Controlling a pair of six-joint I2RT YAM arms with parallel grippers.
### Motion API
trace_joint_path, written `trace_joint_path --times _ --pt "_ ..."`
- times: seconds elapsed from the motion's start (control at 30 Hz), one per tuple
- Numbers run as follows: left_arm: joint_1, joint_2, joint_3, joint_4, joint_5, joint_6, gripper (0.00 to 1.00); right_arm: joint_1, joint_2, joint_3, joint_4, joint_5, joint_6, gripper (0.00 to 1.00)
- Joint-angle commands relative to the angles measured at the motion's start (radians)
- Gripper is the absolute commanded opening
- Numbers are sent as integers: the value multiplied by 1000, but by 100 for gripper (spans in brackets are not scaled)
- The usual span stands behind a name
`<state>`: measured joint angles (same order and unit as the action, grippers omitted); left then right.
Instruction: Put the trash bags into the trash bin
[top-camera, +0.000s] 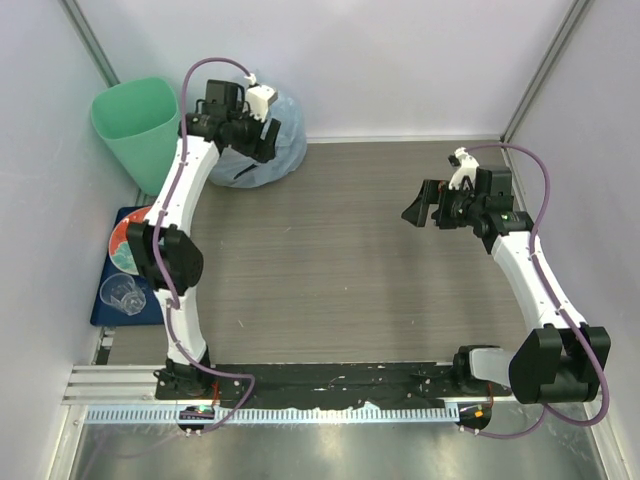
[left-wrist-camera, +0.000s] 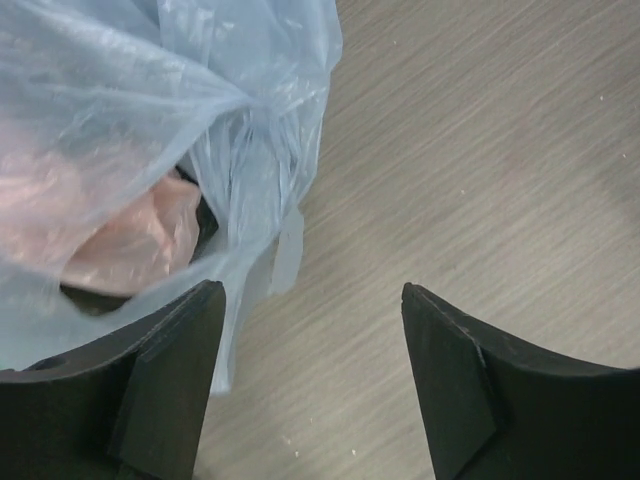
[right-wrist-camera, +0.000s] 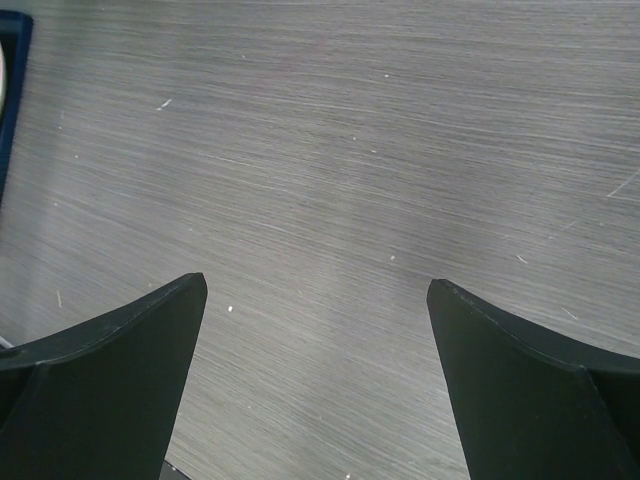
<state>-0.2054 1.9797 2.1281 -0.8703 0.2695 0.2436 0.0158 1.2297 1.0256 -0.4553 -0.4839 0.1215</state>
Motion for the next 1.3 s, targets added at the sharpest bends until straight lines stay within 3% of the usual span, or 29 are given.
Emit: trace_joint_path --times 0.0,0.57,0.9,1.07,1.2,1.27 --pt "-6 59 90 112 43 -7 73 3 -6 33 60 -39 40 100" --pt "-19 179 90 119 -110 115 61 21 27 36 130 -94 76 100" --pt "-25 185 104 70 -147 221 51 160 177 168 208 -95 138 99" --pt "-25 162 90 44 -128 252 30 222 264 231 292 -42 118 99" --pt "-25 142 89 13 -118 287 1 246 353 297 404 -30 132 98" --pt "-22 127 89 7 -119 301 0 256 405 330 443 -21 133 98"
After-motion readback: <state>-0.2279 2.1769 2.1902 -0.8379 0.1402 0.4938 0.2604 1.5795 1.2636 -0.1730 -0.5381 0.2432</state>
